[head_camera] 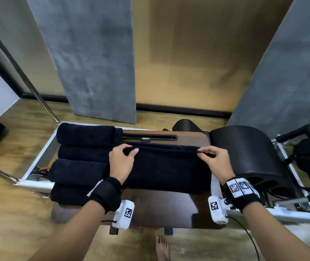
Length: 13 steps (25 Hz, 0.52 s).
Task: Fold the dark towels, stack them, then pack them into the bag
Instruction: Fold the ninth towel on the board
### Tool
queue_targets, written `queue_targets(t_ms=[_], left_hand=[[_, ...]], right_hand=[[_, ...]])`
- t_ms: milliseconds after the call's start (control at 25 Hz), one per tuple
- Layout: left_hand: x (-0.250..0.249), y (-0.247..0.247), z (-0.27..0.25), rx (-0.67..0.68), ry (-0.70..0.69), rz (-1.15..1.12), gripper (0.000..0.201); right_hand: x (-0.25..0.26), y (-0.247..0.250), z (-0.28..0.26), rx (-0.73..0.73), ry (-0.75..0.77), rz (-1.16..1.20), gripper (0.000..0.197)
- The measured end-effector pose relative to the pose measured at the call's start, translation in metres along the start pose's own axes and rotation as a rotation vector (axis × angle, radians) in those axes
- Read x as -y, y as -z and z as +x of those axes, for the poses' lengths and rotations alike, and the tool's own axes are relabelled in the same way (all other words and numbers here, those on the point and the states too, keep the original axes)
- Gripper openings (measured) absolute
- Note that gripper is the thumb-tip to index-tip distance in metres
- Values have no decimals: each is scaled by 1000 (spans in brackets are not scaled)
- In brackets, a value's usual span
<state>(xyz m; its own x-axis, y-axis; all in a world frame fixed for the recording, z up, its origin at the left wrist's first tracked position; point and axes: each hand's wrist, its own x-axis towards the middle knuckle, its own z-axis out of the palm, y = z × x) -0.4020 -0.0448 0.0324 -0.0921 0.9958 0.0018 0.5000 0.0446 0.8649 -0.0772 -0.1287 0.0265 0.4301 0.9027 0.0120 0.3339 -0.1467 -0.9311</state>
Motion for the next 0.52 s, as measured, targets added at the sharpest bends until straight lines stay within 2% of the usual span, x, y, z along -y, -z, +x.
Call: queue_targets(t_ms=[200, 360, 440, 520], left_hand=[[6, -36, 38, 2, 182, 85, 16], [12, -56, 51, 3, 275, 139, 20], [14, -60, 50, -5, 180, 166, 33], [14, -64, 43, 1, 11, 224, 50]], right_hand=[[-19, -18, 57, -24, -111, -7, 20], [-37, -22, 77, -56, -216, -92, 21], [-38, -21, 75, -93, -177, -197, 21], [-37, -21, 69, -132, -10, -309, 21]])
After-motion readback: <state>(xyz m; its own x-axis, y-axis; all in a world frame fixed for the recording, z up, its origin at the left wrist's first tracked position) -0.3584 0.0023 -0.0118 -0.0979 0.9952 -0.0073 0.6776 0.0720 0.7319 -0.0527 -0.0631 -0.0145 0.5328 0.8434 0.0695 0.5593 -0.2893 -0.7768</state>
